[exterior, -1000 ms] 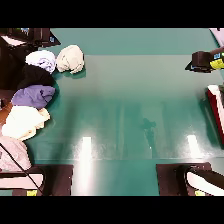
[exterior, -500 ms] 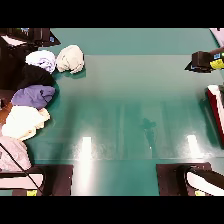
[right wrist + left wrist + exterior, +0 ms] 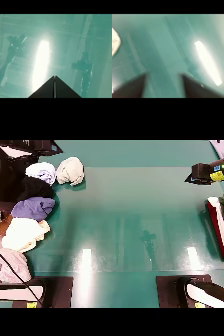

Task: Fold the shirts.

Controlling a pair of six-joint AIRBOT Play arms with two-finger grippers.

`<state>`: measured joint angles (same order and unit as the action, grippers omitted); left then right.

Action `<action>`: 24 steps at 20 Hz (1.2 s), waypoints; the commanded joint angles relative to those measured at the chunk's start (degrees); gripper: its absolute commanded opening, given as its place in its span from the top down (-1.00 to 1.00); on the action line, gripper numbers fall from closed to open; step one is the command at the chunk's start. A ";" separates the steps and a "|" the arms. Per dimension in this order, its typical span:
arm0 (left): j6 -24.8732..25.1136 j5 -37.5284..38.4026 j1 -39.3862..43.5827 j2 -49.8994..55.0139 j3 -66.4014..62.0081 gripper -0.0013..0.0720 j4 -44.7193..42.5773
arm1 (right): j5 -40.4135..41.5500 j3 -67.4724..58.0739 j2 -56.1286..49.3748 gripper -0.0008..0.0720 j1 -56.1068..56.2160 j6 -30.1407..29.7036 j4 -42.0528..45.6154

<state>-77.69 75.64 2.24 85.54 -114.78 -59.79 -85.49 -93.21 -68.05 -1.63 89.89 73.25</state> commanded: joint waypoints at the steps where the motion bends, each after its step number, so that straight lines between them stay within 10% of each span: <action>1: -0.42 -9.94 -0.02 2.51 3.34 -0.64 -6.75 | -0.20 -0.07 0.04 0.92 0.09 0.00 -0.24; 9: -1.86 -32.52 -0.02 22.36 5.27 -0.65 -13.62 | -4.20 -0.04 0.04 0.92 0.09 0.02 -0.24; 17: -2.93 -39.85 -0.02 30.53 5.14 -0.64 -14.19 | -5.55 0.07 0.04 0.93 0.11 0.07 -0.24; 21: -2.93 -38.66 -0.02 30.58 3.80 0.91 -11.91 | -4.44 0.07 0.04 0.93 0.11 0.07 -0.24; 24: -2.89 -29.88 -0.02 30.42 -4.79 0.91 -7.28 | -3.26 0.04 0.07 0.93 0.09 0.04 -0.24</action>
<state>-80.58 39.83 2.17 115.90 -114.08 -70.98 -90.00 -93.14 -68.05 -1.58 89.89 73.01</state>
